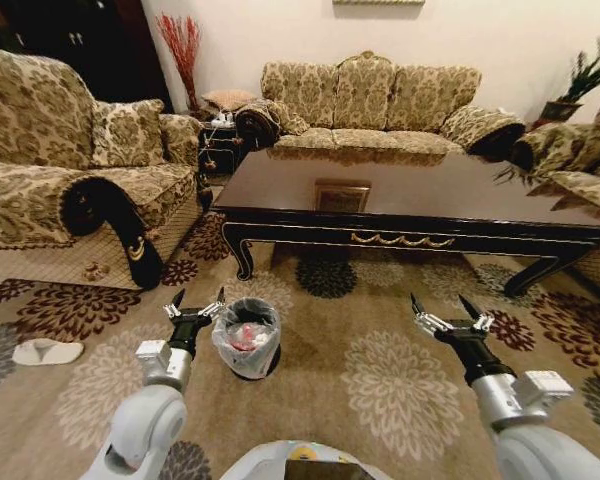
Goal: Move to the front of the table and place the trash on the table into the trash bin.
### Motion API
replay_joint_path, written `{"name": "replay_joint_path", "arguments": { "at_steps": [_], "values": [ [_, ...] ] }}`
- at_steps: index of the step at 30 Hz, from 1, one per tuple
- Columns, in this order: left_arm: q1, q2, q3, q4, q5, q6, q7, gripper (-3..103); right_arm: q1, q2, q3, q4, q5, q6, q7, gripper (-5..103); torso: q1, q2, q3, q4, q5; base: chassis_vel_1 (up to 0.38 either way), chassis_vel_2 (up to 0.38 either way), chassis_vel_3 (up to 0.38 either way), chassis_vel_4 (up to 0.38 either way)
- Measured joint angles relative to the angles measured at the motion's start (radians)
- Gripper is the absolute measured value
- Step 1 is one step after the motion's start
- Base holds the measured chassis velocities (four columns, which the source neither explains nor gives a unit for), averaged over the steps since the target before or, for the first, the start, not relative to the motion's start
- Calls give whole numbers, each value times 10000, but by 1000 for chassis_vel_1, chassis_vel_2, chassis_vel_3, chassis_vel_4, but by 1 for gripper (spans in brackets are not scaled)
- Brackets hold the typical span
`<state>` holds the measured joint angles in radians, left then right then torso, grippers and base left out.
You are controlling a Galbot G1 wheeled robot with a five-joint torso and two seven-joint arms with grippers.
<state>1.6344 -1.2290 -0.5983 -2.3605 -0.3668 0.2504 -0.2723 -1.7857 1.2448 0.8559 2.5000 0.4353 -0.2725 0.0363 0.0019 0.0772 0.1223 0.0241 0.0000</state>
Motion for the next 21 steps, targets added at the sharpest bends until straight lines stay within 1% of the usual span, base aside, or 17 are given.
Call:
{"name": "replay_joint_path", "arguments": {
  "at_steps": [6,8,10,14,17,19,21],
  "values": [
    [83,-69,162,-56,109,-15,-87,100,12,-18,-22,0,-29,-13,7,100,0,1,1,3,1,-179,-273,186,272],
    [90,-80,353,-89,236,-15,-200,100,10,-18,-55,0,-53,-15,7,100,1,1,2,1,4,-268,-307,248,312],
    [100,-94,572,-142,344,-15,-306,100,6,-18,-120,0,-110,-15,7,100,2,2,2,0,-4,-281,-319,262,328],
    [161,-148,882,-247,561,-25,-374,100,4,-3,-217,0,-204,-15,8,100,2,3,3,1,4,-298,-333,299,346],
    [209,-184,992,-293,642,-51,-401,100,-2,6,-238,0,-248,7,6,100,1,4,3,0,-6,-344,-370,347,373],
    [240,-201,1035,-318,682,-116,-447,100,-1,-6,-326,0,-325,341,21,100,1,4,3,2,5,-345,-366,351,368],
    [246,-201,1036,-318,685,-135,-461,100,1,-6,-338,0,-384,419,19,100,1,6,3,3,4,-361,-361,349,375]
  ]
}}
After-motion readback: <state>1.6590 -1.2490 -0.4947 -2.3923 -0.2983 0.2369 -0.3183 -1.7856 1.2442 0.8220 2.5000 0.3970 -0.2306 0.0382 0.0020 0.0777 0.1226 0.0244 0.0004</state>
